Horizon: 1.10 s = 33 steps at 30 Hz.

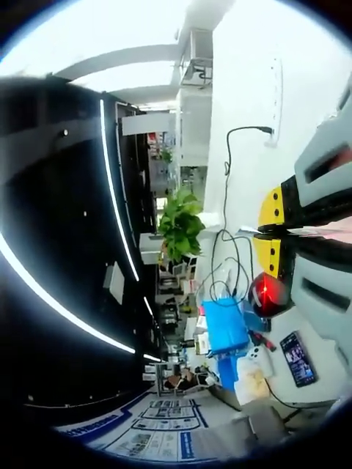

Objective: Clip sheet goods on table flip sheet goods clip sheet goods scan sheet goods put sheet goods back to table

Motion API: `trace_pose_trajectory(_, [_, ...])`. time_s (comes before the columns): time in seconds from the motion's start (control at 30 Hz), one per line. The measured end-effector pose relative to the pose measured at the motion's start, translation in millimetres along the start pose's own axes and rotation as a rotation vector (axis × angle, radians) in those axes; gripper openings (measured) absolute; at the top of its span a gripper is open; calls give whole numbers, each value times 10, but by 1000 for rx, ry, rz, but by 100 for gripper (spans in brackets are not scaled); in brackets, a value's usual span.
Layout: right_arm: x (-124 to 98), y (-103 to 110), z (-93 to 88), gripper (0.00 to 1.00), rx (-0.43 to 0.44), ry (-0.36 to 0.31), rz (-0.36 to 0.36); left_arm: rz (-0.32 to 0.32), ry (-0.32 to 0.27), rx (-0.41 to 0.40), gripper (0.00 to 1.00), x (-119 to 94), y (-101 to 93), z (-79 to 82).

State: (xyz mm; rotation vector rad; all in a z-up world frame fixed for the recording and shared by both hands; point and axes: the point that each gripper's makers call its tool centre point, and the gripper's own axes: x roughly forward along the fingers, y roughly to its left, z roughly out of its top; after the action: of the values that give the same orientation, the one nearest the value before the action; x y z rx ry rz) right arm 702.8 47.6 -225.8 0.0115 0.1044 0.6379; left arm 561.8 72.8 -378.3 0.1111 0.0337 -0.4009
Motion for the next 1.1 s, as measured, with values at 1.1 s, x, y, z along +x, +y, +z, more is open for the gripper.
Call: trace_pose_trajectory(1.1, [-706, -362, -234, 0, -11, 120, 203, -9, 6, 10, 5, 11, -12, -18])
